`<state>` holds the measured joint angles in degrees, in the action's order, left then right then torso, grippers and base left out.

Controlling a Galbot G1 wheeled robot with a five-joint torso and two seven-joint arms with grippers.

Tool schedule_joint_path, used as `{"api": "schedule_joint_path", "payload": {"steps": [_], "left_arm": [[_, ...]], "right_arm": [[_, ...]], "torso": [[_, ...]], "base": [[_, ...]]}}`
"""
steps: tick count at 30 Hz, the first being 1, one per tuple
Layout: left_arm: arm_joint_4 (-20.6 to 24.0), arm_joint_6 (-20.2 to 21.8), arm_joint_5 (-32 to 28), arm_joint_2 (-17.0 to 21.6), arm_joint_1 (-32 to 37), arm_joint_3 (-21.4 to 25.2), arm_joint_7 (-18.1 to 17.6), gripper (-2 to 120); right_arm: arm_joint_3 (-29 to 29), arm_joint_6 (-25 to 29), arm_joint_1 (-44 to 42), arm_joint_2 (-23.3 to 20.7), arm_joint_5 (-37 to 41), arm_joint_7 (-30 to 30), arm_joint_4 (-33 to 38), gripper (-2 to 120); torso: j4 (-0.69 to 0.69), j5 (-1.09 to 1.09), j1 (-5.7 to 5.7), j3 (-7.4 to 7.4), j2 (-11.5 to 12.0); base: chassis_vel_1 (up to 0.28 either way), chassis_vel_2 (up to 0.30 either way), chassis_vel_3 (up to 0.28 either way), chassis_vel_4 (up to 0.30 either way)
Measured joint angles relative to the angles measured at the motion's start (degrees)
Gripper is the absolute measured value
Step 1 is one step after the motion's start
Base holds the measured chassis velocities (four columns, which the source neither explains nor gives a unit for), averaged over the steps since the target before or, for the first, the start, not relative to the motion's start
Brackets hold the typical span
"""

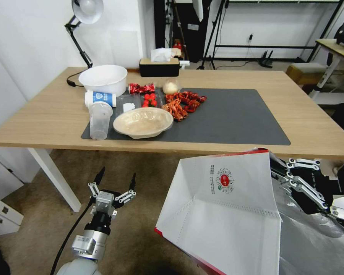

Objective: Pick up the food delivery bag from the floor and place it on the table.

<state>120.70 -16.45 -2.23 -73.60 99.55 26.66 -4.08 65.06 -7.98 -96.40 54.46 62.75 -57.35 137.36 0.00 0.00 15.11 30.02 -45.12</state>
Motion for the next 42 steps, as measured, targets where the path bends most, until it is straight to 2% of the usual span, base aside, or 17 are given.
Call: {"api": "schedule_joint_path", "payload": {"steps": [42], "left_arm": [[-0.2,0.0,-0.1,-0.2,-0.6,0.0,-0.1,100]], "right_arm": [[-1.8,0.2,0.5,1.2,-1.2,0.8,0.4,0]], "torso": [[0.01,0.0,4.73,6.29,-11.0]], "base": [[0.0,0.0,0.0,0.0]]}}
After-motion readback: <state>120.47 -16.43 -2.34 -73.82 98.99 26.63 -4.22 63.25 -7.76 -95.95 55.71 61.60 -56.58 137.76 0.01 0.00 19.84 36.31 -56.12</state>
